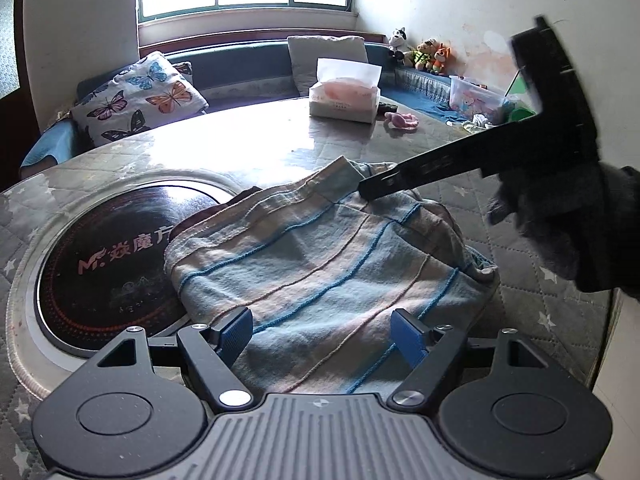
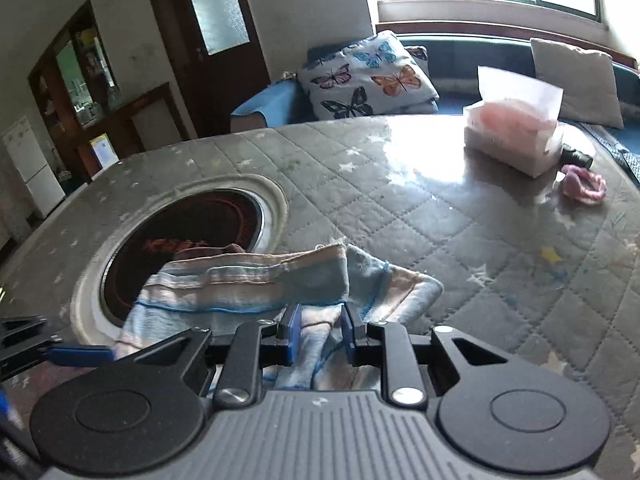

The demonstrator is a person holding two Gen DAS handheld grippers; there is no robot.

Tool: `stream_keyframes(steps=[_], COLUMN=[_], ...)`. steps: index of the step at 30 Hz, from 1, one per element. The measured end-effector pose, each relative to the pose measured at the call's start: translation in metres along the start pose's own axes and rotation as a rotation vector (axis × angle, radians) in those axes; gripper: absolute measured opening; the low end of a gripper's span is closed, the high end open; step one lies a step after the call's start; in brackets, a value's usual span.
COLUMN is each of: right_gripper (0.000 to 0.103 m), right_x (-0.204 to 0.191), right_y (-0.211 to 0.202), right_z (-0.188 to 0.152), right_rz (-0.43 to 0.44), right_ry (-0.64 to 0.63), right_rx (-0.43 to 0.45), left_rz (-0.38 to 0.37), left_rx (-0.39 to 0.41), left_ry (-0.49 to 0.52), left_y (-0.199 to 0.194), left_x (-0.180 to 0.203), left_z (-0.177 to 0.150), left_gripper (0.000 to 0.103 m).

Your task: Fold clothes

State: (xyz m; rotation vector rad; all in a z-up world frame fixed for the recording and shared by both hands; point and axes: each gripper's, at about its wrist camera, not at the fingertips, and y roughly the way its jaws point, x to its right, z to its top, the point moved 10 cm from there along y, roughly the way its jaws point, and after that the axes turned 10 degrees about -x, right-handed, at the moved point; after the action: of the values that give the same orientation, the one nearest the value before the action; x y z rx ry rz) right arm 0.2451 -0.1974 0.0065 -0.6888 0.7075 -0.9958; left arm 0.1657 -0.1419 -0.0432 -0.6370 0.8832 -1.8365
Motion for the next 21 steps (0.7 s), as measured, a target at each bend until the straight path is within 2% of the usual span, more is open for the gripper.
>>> stream_keyframes(steps=[10,12,13,14,21], right_gripper=[0.024,0.017,0.008,0.004,0.002], right_x=[0.002,0.002,0.001,-0.001,-0.011], right_y=[0.014,0.014,0.012,0.01,-0.047], right_z=[0.007,0.008,0.009,0.01,0.03], right_rz=[-0.056,-0.051,-0.058,-0.063,-0.04], right_ry=[-0.006,0.001,-0.006,-0.013,-0.027], right_rx=[0.017,0.019,0.024,0.031,0.171], left_rz=[0.011,0.012,0.014,0.017,0.017], left_rx=[-0.002,-0.004,-0.004,-0.006,0.004], left_ry=[-0.021,-0.019,-0.021,-0.023,-0.015], left_y=[-0.001,-0.001,-0.001,-0.001,-0.004], left_x=[-0.008,-0.007,-0.008,-0.009,-0.005], left_z=[-0.002,-0.003,-0.003,-0.003,-0.002], left_gripper=[0.078,0.078,0.078,0.078,0.078])
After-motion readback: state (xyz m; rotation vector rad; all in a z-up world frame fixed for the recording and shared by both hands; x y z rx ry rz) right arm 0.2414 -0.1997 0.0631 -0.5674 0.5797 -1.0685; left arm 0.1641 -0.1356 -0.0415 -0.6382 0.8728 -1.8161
